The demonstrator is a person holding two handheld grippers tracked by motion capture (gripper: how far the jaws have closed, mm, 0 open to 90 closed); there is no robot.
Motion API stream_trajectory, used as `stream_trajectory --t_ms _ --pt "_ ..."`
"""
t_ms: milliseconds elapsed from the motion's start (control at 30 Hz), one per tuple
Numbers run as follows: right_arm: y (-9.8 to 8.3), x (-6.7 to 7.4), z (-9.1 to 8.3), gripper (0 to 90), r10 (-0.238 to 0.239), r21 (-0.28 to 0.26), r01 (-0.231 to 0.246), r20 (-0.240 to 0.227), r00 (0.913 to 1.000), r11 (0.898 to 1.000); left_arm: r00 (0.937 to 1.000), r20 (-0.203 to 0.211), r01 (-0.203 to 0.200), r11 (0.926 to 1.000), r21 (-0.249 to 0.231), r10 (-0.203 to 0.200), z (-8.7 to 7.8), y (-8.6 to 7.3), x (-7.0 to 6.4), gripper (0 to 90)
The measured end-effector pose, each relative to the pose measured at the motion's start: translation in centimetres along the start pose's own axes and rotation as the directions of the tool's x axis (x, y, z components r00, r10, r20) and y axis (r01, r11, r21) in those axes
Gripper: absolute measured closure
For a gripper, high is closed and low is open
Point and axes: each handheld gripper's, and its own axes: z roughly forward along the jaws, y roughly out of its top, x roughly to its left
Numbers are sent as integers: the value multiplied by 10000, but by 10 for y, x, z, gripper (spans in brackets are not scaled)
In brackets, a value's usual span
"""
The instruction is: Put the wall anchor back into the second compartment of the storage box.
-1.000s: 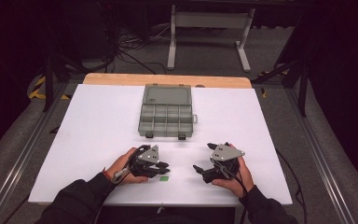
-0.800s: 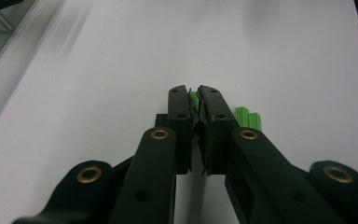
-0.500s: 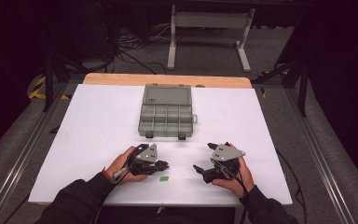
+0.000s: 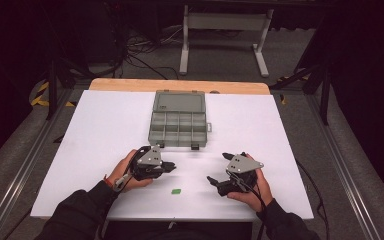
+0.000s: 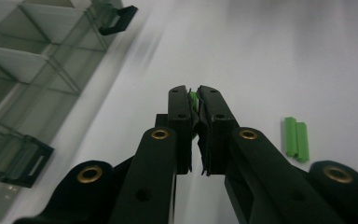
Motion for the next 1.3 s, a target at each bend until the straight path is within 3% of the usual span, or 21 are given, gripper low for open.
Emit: stream_trajectory --t_ms 300,667,833,1300 --pt "1 0 -1 86 74 -137 -72 77 9999 9999 9970 -694 302 9979 -568 -341 -17 3 18 846" --pt "3 0 -3 81 137 -500 -124 256 9996 9987 9872 -1393 627 9919 -1103 -778 -31 11 41 846" --pt "4 -1 -5 80 248 -673 -231 236 9994 9975 9829 -1510 851 9875 -1328 -1050 -31 17 52 846" --pt "4 -1 -7 78 94 -683 -54 575 9983 9977 9731 -1759 1292 9848 -1165 -1485 -13 32 84 846"
